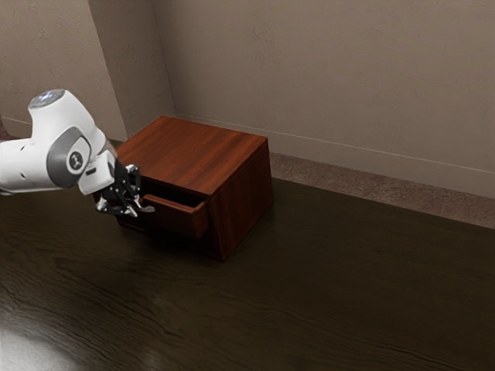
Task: Pull the drawer handle with one arm to open the drawer
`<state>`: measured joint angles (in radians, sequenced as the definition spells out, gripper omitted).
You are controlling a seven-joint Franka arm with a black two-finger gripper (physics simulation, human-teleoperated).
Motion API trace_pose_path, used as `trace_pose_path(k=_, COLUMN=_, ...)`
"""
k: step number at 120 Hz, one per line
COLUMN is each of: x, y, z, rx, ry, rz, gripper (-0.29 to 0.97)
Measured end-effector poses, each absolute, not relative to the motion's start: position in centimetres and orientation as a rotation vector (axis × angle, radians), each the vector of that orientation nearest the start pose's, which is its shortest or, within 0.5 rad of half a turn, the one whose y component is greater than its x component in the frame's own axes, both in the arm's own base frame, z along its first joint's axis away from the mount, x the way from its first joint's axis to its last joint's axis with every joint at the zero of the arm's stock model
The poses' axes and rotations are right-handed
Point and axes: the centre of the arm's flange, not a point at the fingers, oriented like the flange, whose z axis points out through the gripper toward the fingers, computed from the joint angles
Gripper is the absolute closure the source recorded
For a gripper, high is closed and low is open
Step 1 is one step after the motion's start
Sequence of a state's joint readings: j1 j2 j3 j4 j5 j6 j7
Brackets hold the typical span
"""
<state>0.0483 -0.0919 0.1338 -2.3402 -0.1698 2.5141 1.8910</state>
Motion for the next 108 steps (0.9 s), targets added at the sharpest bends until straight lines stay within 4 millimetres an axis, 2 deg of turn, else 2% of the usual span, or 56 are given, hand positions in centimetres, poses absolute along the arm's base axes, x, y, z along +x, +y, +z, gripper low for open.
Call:
trace_pose_path(k=61, x=47.4, y=9.5, z=39.7, rx=-2.093, ry=2.107, rz=-0.374, gripper=0.69)
trace_pose_path(k=108, x=45.5, y=9.9, z=39.5, rx=-2.102, ry=2.100, rz=-0.377, gripper=0.70)
